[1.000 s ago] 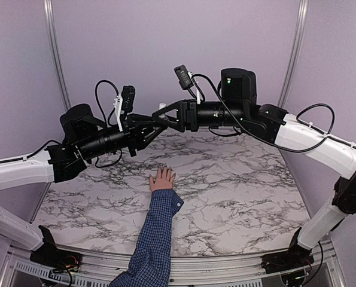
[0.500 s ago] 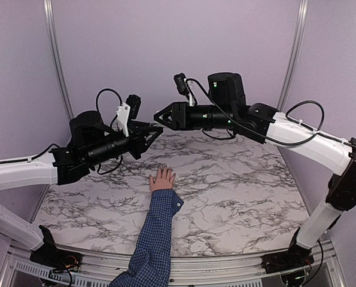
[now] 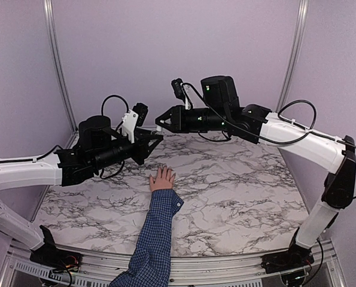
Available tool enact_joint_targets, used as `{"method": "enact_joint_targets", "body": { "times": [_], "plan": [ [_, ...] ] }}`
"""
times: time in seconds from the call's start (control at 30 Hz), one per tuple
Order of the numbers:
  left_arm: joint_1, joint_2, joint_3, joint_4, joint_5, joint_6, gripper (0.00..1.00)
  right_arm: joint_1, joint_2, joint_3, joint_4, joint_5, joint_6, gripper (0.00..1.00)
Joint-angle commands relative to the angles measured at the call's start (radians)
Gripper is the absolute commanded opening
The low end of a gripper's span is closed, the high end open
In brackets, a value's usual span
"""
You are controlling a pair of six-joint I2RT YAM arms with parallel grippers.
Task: Paint the nails
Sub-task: Unscrew the nail polish bottle cap from the nail polish bottle.
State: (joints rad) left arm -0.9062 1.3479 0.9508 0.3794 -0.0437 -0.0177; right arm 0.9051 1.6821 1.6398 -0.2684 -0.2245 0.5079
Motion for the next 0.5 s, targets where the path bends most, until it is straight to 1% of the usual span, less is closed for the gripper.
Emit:
{"method": "enact_joint_targets", "body": {
  "times": [0.0, 0.13, 0.2, 0.4, 0.47],
  "plan": [
    [-0.005, -0.001, 0.023, 0.004, -0.014, 0.013, 0.00, 0.008, 0.009, 0.049, 0.004, -0.022, 0.012, 0.10],
    [-0.003, -0.009, 0.022, 0.006, 0.003, 0.011, 0.00, 0.009, 0.008, 0.051, 0.018, -0.049, 0.005, 0.00],
    [0.000, -0.017, 0.022, 0.010, 0.036, 0.011, 0.00, 0.008, 0.003, 0.049, 0.029, -0.069, -0.012, 0.00],
    [0.024, -0.052, 0.016, 0.035, 0.238, 0.008, 0.00, 0.009, -0.028, 0.028, 0.078, -0.151, -0.075, 0.00],
    [0.032, -0.059, 0.014, 0.044, 0.276, -0.003, 0.00, 0.009, -0.044, 0.011, 0.100, -0.180, -0.094, 0.00]
  ]
}}
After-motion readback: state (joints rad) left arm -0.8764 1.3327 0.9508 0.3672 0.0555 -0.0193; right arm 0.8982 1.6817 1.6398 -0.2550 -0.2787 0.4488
